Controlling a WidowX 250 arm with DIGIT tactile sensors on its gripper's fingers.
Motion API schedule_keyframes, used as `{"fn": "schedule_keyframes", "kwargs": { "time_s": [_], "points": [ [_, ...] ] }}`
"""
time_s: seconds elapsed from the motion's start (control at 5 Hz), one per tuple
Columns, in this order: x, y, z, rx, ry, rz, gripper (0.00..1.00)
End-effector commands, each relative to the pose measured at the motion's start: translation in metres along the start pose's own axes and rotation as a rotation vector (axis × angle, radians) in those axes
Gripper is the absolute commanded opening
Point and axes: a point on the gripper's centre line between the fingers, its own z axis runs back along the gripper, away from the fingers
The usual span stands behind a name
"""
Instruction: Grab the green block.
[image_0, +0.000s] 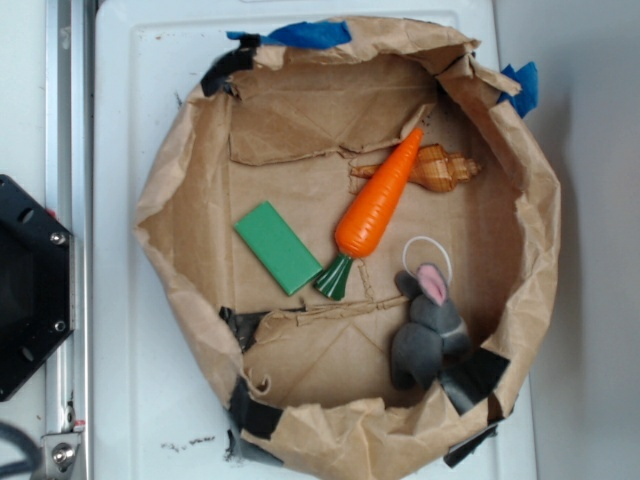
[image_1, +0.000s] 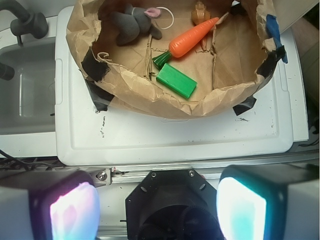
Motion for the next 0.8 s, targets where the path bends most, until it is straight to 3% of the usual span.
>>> {"fn": "schedule_keyframes", "kwargs": {
  "time_s": [0.0, 0.2, 0.6],
  "points": [
    [0.0, 0.0, 0.0, 0.0, 0.0, 0.0, 1.0],
    [0.044, 0.01, -0.011, 0.009, -0.065, -0.082, 1.0],
    [0.084, 0.016, -0.022, -0.073, -0.113, -0.286, 1.0]
  ]
}}
